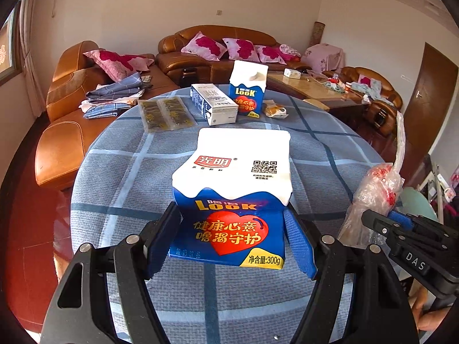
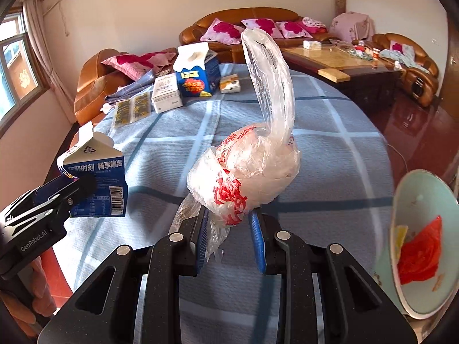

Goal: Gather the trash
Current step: 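Carry the milk carton and clear plastic bag over the bucket with both tools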

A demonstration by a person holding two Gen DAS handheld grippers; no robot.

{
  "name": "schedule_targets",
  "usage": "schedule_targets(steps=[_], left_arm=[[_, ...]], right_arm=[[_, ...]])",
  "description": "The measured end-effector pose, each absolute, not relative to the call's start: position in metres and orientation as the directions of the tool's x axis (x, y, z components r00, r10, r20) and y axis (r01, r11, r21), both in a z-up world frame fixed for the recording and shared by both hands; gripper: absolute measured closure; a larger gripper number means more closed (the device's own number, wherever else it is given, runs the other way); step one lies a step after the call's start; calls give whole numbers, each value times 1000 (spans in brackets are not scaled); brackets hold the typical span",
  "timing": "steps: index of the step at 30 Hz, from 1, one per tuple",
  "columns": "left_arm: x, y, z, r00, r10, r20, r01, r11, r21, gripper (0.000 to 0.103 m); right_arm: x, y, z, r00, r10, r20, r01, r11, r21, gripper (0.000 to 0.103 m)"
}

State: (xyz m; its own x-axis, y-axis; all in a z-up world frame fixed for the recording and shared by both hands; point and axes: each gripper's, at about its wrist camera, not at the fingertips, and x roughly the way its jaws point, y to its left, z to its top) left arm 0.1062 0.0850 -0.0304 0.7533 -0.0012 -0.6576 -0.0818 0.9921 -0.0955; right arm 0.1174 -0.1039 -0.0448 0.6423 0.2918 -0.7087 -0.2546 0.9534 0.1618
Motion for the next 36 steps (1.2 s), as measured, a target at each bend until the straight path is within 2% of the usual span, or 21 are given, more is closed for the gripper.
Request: schedule_targets(steps=[21,36], left_arm=[[85,-28,-15,763,-110,-637,122,992,-24,32],[95,-117,-19,718,-216,-662,270,963,-20,32]], right_arm=[[67,-217,-37,706,147,-693,-112,989,95,75],[57,-296,-50,701,56,-711,25,994,103,75]])
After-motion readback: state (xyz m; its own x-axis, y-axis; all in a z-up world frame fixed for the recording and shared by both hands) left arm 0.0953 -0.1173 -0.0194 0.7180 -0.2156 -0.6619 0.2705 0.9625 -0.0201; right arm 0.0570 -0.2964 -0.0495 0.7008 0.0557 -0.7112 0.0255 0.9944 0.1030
